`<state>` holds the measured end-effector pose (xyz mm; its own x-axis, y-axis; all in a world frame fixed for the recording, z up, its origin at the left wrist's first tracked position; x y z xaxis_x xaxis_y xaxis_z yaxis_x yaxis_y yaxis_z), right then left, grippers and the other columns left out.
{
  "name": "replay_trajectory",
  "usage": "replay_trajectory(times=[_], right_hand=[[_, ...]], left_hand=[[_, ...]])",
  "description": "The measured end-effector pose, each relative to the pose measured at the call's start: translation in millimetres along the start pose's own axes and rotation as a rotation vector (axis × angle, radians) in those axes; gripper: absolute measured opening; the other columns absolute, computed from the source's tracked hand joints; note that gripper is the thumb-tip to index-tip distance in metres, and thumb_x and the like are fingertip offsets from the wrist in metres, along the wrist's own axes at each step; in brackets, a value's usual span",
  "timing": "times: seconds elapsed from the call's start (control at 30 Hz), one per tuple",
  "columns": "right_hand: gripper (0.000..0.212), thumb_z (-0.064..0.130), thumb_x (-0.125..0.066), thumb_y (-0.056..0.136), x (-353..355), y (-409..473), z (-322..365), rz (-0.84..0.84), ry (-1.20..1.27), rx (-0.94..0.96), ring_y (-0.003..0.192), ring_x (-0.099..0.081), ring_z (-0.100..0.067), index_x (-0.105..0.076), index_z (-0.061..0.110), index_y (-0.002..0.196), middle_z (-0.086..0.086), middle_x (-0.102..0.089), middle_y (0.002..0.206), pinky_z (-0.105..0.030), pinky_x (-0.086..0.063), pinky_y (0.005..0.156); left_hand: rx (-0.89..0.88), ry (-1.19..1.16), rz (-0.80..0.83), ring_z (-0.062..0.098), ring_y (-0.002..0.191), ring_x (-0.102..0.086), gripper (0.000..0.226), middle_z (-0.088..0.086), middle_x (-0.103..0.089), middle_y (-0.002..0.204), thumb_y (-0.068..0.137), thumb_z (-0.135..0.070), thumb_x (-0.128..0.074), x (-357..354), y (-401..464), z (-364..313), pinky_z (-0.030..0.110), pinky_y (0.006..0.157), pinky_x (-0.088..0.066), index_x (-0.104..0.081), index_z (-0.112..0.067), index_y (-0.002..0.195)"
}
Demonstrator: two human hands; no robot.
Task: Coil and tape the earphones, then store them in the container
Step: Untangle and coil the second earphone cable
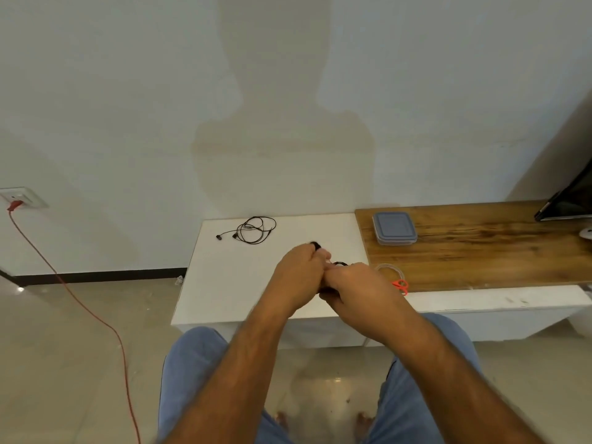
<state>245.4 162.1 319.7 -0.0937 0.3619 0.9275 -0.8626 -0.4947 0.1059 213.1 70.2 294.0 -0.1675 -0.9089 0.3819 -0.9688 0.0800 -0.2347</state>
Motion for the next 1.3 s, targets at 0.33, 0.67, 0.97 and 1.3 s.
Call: replay_trajectory(times=[0.33, 0.67, 0.97, 1.3], right_hand=[[0.006, 0.008, -0.072, 0.071, -5.8, 0.7, 23.6, -0.120, 0.004, 0.335, 0.065, -0.058, -0.022, -0.075, 0.012, 0.073, -0.004, -0.064, 0.071, -0.032, -0.050, 0.054], [0.019, 0.000, -0.068, 0.079, 0.5, 4.0, -7.2, -0.141, 0.576, 0.055, 0.095, -0.054, -0.003, -0.062, 0.018, 0.081, 0.008, -0.051, 0.100, -0.011, -0.042, 0.081], [0.010, 0.009, -0.062, 0.093, -23.6, 1.4, -36.4, 0.001, 0.807, -0.101, 0.091, -0.067, -0.011, -0.068, 0.015, 0.096, 0.003, -0.071, 0.091, -0.028, -0.053, 0.084], [0.011, 0.005, -0.065, 0.090, -37.7, -4.3, -42.5, -0.005, 1.080, -0.200, 0.088, -0.069, -0.036, -0.067, 0.008, 0.100, -0.018, -0.072, 0.093, -0.048, -0.058, 0.075]], left_hand=[[0.227, -0.105, 0.304, 0.025, 0.057, -0.065, 0.032, 0.013, -0.067, 0.066, 0.092, -0.011, -0.034, -7.4, -9.6, 22.8, 0.027, 0.057, -0.052, -0.062, -0.003, 0.078], [0.352, -0.398, 0.557, 0.008, 0.038, -0.025, 0.068, 0.002, -0.040, 0.048, 0.100, -0.058, -0.018, -28.0, -19.0, 39.9, 0.017, 0.037, -0.019, -0.046, -0.014, 0.055], [0.347, -0.399, 0.514, 0.007, 0.040, -0.021, 0.062, -0.003, -0.035, 0.052, 0.092, -0.070, -0.026, -25.5, -16.5, 47.3, 0.017, 0.037, -0.020, -0.039, -0.019, 0.060], [0.269, -0.296, 0.408, 0.010, 0.039, -0.046, 0.067, 0.004, -0.055, 0.051, 0.095, -0.064, -0.030, -24.3, -15.6, 43.5, 0.019, 0.040, -0.040, -0.053, -0.015, 0.055]])
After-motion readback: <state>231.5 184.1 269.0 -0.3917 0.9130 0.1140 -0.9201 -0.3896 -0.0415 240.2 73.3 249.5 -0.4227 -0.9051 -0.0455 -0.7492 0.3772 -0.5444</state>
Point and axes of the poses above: each hand's wrist, its own y-axis towards the middle knuckle, its own x-axis out of the back of the hand, z = x × y, the point moved 7 cm from there along y, towards the middle knuckle
